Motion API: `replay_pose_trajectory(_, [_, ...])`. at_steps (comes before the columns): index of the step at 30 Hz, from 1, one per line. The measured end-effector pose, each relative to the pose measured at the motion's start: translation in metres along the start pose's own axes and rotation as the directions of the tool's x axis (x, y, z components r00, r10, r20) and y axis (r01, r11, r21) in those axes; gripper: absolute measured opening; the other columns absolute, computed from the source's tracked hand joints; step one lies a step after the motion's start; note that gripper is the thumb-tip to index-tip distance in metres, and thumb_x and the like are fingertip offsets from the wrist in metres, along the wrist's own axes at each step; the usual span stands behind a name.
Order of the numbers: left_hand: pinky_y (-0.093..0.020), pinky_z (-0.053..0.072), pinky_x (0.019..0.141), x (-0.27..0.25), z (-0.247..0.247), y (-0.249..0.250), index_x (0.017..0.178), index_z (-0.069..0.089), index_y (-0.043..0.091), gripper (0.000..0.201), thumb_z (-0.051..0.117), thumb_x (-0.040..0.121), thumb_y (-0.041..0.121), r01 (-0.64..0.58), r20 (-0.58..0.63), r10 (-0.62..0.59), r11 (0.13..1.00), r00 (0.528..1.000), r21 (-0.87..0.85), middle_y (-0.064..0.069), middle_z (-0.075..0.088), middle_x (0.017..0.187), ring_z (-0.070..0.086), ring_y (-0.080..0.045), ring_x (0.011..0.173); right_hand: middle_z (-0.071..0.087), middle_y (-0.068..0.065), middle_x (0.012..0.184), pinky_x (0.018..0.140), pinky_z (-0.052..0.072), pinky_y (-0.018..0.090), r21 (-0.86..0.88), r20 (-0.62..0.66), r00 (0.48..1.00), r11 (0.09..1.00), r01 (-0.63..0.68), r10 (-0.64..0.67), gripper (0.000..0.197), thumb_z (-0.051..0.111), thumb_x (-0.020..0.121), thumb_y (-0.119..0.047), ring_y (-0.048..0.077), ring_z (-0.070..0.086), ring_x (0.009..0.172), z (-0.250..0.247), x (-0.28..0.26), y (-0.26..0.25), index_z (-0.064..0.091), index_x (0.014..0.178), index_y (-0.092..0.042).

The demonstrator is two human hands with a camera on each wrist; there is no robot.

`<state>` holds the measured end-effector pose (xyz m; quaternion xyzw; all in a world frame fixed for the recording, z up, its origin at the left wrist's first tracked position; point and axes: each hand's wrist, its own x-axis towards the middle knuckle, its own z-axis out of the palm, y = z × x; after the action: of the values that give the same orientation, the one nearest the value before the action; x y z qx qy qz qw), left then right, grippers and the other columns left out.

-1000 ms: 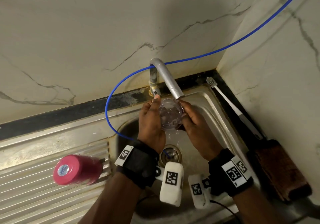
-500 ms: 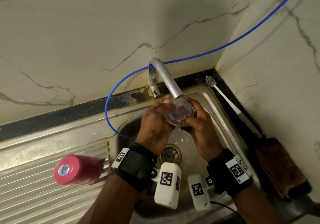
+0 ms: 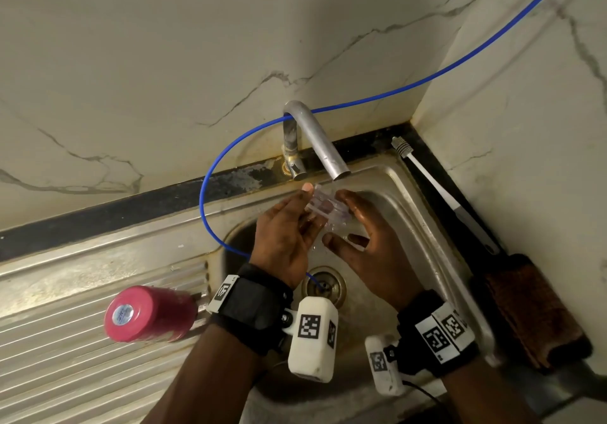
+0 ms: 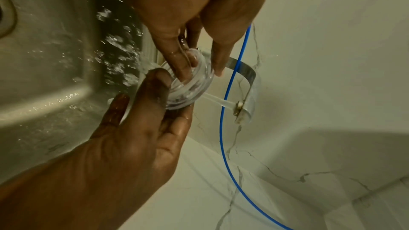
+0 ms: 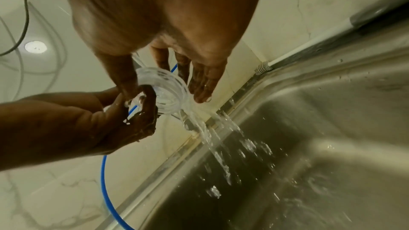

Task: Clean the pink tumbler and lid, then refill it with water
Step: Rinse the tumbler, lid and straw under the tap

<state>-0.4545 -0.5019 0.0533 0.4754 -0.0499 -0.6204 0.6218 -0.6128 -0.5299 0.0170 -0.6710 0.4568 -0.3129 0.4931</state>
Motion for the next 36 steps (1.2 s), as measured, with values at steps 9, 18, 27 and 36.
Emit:
replay_pose_trajectory(9, [-0.022,0.053,0.068,-0.002,-0.022,-0.008,0.120,0.075,0.011,0.022,0.063,0.104,0.020,0.076,-0.061,-0.061,0.957,0.996,0.280,0.004,0.068,0.082,0.062,-0.011,0.077,0.078,-0.005,0.108,0.089,0.062,0.050,0.097,-0.128,0.989,0.993,-0.065,0.077,0.025,0.064,0.103,-0.038,0.014,0.073,0.103,-0.012,0.002,-0.013,0.072,0.122,-0.023])
replay_pose_trajectory(18, [-0.037,0.053,0.089,-0.049,-0.065,-0.019,0.116,0.076,0.024,0.035,0.057,0.105,0.052,0.223,-0.114,-0.193,0.890,0.975,0.398,-0.005,0.080,0.113,0.076,-0.019,0.101,0.065,-0.009,0.139,0.101,0.052,0.023,0.004,0.117,0.992,0.998,-0.055,0.054,0.051,0.080,0.091,-0.021,0.003,0.060,0.127,0.002,-0.052,0.009,0.064,0.138,-0.030])
replay_pose_trajectory(27, [-0.018,0.051,0.067,-0.089,-0.100,-0.043,0.114,0.077,0.003,0.017,0.071,0.098,0.007,0.175,-0.149,-0.127,0.911,0.981,0.374,-0.014,0.075,0.105,0.065,-0.010,0.076,0.043,-0.001,0.159,0.104,0.055,0.035,-0.048,0.233,0.972,0.999,-0.012,0.023,0.067,0.077,0.082,0.007,0.010,0.045,0.144,0.024,-0.111,0.021,0.062,0.141,-0.021])
replay_pose_trajectory(36, [-0.032,0.060,0.082,-0.114,-0.108,-0.045,0.129,0.068,0.003,0.034,0.067,0.096,-0.004,-0.009,-0.045,0.022,0.963,0.999,0.270,-0.017,0.076,0.121,0.075,-0.025,0.103,0.074,0.004,0.099,0.067,0.060,0.037,0.084,-0.047,0.964,0.962,-0.259,0.263,0.024,0.066,0.102,-0.027,0.012,0.070,0.076,0.031,-0.119,-0.011,0.075,0.121,-0.015])
